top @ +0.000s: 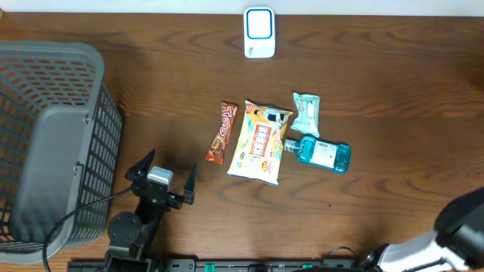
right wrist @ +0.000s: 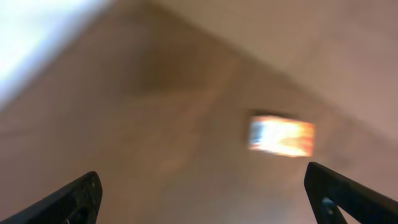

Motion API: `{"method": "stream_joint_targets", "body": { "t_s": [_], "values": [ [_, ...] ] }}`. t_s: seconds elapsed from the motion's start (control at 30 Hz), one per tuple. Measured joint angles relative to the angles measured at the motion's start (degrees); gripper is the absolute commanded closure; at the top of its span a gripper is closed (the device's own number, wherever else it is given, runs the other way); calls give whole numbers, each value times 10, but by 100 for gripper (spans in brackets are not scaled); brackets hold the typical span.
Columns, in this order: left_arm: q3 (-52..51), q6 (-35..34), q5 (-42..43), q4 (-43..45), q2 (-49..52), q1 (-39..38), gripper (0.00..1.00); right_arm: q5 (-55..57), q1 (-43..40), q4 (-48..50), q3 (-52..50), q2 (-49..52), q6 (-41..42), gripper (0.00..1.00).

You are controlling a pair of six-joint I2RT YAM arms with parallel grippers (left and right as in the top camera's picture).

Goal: Scan the item barcode
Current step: 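Reach the right gripper to the mint-green bag and grasp it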

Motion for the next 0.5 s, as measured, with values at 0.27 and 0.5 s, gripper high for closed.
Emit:
{"method": "stream_joint_targets", "body": {
  "t_s": [0.27, 0.5],
  "values": [
    [0, 0, 0, 0, 0, 0, 1, -315, 128, -56, 4, -44, 66, 1],
    [0, 0, 0, 0, 0, 0, 1, -380, 311, -70, -11, 7, 69, 5]
  ]
}}
